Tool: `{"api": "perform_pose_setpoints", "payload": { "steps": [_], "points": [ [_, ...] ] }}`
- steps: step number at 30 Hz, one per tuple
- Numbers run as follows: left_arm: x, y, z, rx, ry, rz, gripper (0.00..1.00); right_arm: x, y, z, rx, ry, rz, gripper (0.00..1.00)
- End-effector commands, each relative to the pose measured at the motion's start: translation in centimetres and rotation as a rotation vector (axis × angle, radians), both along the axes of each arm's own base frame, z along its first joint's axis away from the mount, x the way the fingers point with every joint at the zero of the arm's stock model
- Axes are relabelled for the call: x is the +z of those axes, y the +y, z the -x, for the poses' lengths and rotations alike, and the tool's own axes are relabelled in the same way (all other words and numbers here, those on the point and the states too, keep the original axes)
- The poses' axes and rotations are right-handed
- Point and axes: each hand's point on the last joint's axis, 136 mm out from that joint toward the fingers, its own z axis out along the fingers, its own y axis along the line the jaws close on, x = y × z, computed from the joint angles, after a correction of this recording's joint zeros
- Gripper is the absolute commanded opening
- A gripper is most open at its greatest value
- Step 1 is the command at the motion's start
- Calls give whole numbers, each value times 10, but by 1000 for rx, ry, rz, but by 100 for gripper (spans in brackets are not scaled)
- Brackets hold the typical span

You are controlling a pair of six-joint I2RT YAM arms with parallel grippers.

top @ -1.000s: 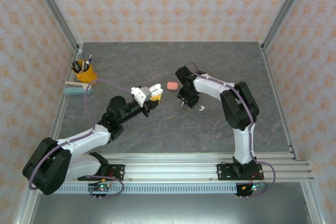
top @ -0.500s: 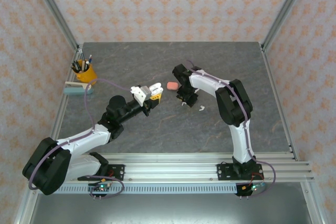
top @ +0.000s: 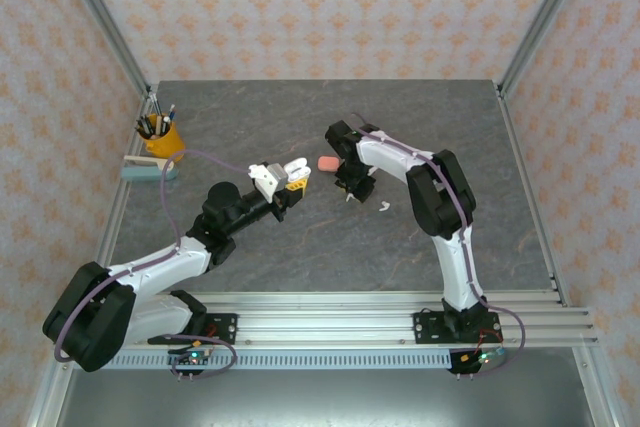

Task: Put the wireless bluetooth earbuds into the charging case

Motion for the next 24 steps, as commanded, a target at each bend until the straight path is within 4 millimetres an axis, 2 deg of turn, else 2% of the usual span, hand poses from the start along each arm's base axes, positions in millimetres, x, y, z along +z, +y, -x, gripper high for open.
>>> {"api": "perform_pose_setpoints", "payload": {
  "steps": [1, 10, 11, 15, 19, 24],
  "points": [
    [23, -1, -3, -10, -63, 38, 0, -11, 3, -5, 17, -13, 23, 38],
    [23, -1, -4, -10, -58, 41, 0, -12, 2, -1, 32, -6, 27, 31],
    [23, -1, -4, -9, -57, 40, 0, -12, 2, 0, 34, -7, 26, 31],
    [23, -2, -4, -11, -55, 42, 0, -4, 3, 0, 65, -27, 20, 43],
    [24, -2, -5, -11, -52, 43, 0, 9, 8, -3, 124, -53, 2, 43],
    [24, -3, -6, -11, -48, 43, 0, 15, 12, 0, 199, -36, -2, 40]
  ]
}}
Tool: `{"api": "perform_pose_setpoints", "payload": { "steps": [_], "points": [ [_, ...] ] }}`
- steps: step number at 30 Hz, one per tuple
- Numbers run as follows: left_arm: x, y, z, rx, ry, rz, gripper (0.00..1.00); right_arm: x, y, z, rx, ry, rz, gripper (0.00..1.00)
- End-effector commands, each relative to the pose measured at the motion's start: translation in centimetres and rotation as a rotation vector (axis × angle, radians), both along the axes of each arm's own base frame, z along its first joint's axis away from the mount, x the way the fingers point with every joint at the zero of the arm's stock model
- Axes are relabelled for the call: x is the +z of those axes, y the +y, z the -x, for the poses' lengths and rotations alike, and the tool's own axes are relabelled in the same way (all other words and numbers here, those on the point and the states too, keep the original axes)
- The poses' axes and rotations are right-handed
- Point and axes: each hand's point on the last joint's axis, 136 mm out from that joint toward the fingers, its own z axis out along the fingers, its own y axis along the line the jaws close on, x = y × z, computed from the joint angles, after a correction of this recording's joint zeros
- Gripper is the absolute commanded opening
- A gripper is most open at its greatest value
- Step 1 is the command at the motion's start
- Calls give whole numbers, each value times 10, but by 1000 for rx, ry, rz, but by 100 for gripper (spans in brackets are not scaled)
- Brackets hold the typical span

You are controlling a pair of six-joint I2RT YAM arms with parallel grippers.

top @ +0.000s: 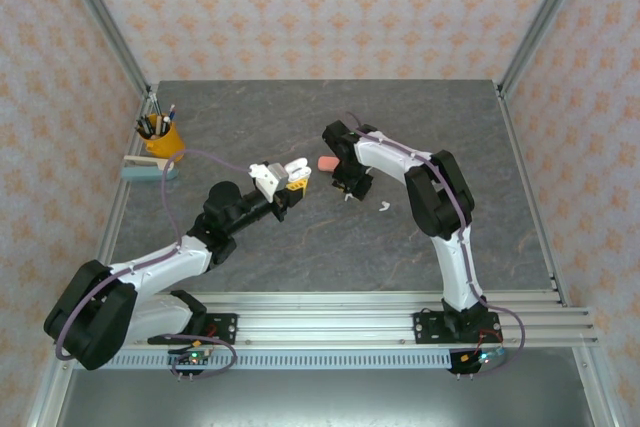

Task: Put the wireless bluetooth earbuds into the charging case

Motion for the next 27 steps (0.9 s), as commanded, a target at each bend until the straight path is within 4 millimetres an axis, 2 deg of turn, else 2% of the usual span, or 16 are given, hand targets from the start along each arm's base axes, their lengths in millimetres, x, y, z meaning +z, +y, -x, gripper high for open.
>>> {"api": "perform_pose_setpoints", "payload": {
  "steps": [1, 9, 17, 27],
  "points": [
    [26, -2, -3, -13, -59, 42, 0, 14, 5, 3, 78, -10, 2, 40],
    [25, -2, -3, -10, -59, 40, 0, 7, 4, 10, 93, 15, 19, 39],
    [24, -1, -4, -7, -55, 37, 0, -1, 4, 15, 35, 39, 8, 42],
    [25, -1, -3, -10, -55, 36, 0, -9, -5, 9, -41, 38, 22, 37]
  ]
}}
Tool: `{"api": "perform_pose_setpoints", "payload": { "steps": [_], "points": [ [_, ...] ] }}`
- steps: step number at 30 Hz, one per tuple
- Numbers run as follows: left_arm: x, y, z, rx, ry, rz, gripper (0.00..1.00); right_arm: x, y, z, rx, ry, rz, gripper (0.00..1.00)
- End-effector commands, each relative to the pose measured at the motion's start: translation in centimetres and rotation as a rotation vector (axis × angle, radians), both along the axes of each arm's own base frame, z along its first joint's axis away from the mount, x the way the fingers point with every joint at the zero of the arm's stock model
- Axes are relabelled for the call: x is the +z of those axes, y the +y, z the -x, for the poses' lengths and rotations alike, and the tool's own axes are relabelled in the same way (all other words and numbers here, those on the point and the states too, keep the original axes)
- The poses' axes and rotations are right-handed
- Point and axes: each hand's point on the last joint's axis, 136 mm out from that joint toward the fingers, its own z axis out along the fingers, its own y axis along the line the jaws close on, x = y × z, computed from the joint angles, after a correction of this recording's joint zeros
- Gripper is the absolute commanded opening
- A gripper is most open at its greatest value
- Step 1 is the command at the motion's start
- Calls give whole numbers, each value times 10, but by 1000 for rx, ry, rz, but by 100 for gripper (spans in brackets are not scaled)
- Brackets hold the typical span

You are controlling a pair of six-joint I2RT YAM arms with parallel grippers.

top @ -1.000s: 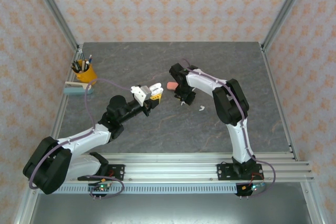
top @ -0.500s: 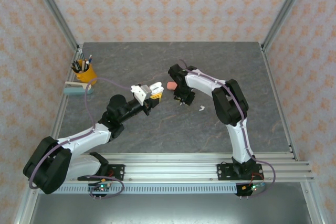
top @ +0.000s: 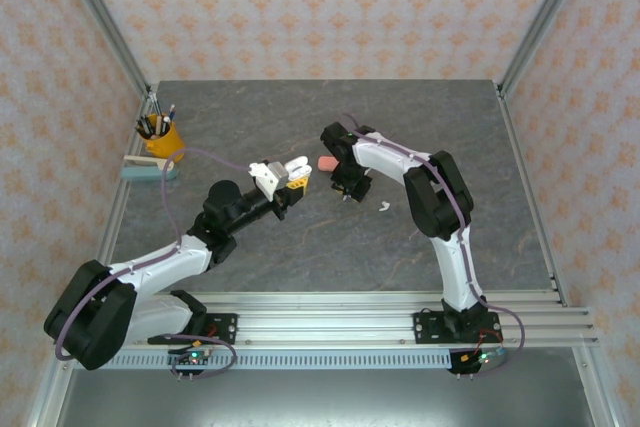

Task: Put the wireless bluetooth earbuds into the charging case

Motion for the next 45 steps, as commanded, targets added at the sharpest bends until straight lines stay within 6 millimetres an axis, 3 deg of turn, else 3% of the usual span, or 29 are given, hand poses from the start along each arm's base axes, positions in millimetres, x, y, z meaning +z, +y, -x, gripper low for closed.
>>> {"api": "perform_pose_setpoints", "payload": {
  "steps": [1, 15, 28, 37, 45],
  "points": [
    [20, -1, -3, -7, -46, 31, 0, -8, -8, 2, -39, 21, 21, 36],
    [20, -3, -4, -16, -36, 31, 0, -2, -10, -2, 20, -8, 20, 21],
    [21, -2, -7, -5, -23, 27, 0, 34, -18, -14, 182, -211, 10, 20],
    [22, 4, -8, 35, -13, 34, 0, 73, -29, -27, 227, -474, 6, 20],
    [20, 7, -5, 41, 5, 16, 0, 138, -29, -39, 280, -754, -33, 20]
  ]
}}
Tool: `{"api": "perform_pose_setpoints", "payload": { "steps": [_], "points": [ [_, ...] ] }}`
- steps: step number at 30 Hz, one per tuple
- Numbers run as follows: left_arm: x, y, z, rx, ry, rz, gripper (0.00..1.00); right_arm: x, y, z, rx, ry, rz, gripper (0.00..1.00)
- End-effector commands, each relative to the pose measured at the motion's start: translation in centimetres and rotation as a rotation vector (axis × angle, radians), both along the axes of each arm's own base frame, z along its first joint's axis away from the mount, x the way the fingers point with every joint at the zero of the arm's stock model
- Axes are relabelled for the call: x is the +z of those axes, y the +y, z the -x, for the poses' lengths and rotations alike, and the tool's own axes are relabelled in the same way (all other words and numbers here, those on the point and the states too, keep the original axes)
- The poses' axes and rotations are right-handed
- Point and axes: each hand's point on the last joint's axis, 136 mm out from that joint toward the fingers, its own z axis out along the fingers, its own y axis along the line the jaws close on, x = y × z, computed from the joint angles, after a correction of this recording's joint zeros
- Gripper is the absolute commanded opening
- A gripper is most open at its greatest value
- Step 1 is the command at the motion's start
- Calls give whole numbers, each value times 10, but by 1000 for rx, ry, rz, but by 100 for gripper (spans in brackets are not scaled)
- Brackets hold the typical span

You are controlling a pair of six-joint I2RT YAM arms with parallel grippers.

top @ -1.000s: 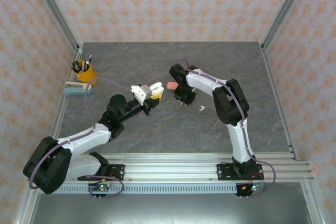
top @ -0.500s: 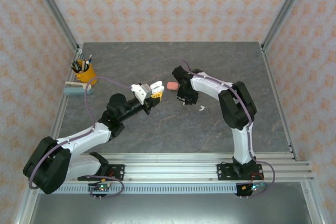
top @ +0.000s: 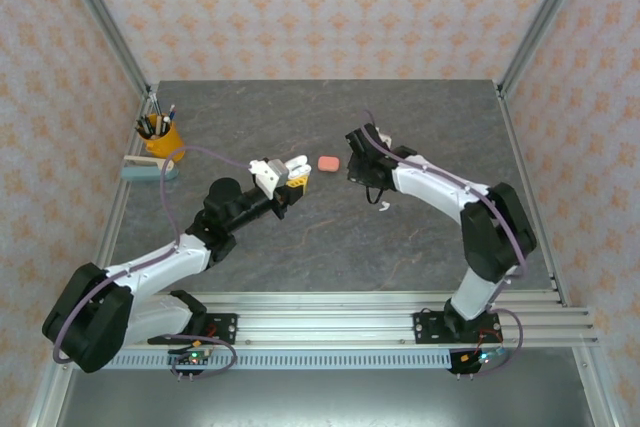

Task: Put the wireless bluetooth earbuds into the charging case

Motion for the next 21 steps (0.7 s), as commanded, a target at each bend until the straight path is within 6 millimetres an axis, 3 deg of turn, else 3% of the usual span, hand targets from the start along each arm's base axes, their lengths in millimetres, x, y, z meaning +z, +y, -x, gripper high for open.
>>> {"api": "perform_pose_setpoints", "payload": {
  "steps": [1, 7, 12, 21],
  "points": [
    [19, 5, -3, 25, -32, 19, 0, 54, -2, -18, 23, -219, -19, 20],
    [21, 5, -5, 31, -28, 18, 0, 126, -3, -10, 94, -409, -64, 21],
    [31, -3, -12, 16, -39, 27, 0, 183, 7, 4, 168, -537, -163, 21],
    [56, -29, -35, -12, -79, 54, 0, 248, 30, 36, 278, -690, -330, 22]
  ]
}}
